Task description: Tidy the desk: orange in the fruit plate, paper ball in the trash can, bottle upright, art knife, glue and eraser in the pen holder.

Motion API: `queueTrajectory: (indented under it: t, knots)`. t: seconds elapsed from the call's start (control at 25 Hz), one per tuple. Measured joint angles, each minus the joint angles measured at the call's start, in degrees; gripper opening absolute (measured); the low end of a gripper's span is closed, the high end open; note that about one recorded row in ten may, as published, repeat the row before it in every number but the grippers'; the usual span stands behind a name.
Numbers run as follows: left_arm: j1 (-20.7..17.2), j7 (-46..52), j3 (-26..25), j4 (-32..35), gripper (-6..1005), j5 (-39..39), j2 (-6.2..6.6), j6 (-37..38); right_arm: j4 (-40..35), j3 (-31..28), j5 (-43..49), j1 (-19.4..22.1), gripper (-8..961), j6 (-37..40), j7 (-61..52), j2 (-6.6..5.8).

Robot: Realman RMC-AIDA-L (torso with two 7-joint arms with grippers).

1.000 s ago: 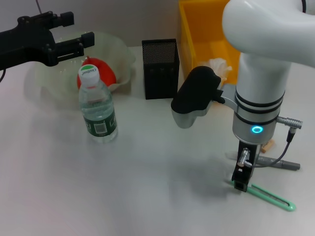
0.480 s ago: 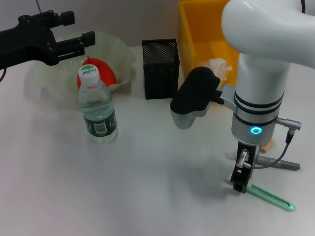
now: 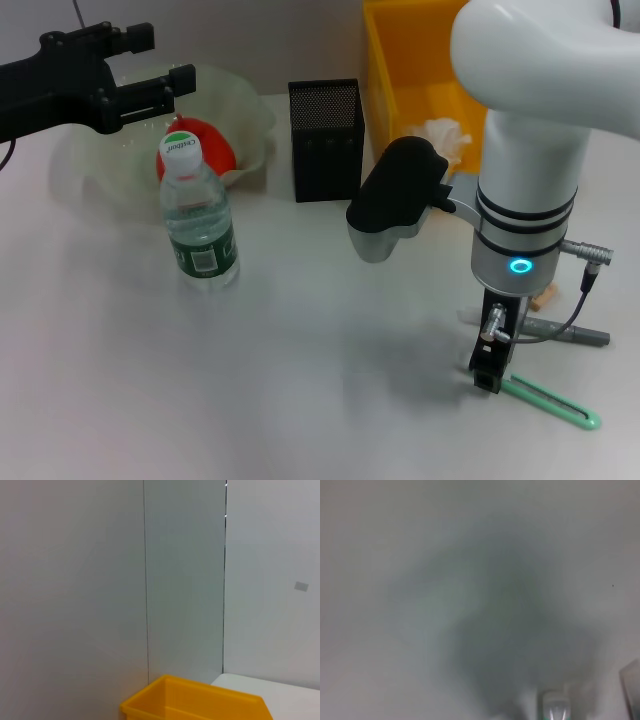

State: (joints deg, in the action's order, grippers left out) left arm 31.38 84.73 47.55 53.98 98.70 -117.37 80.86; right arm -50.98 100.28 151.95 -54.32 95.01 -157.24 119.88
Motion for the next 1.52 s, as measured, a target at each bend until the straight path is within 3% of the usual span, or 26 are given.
queueTrajectory:
  t: [0.32, 1.28, 1.52]
  knots:
    - [-0.2, 0.0, 0.0, 0.2, 724, 0.0, -0.14, 0.0, 0.3, 0.0, 0.0, 0.0, 360, 0.0, -0.1, 0.0]
    - [0.0, 0.0, 0.0, 0.3, 724, 0.0, -0.14, 0.1, -0.2, -0.2, 0.0, 0.0, 180, 0.2, -0.7, 0.0]
    - [0.0, 0.0, 0.0, 0.3, 724, -0.1, -0.02, 0.2, -6.3, -1.5, 0.2, 2.0, 174, 1.5, -0.7, -0.32]
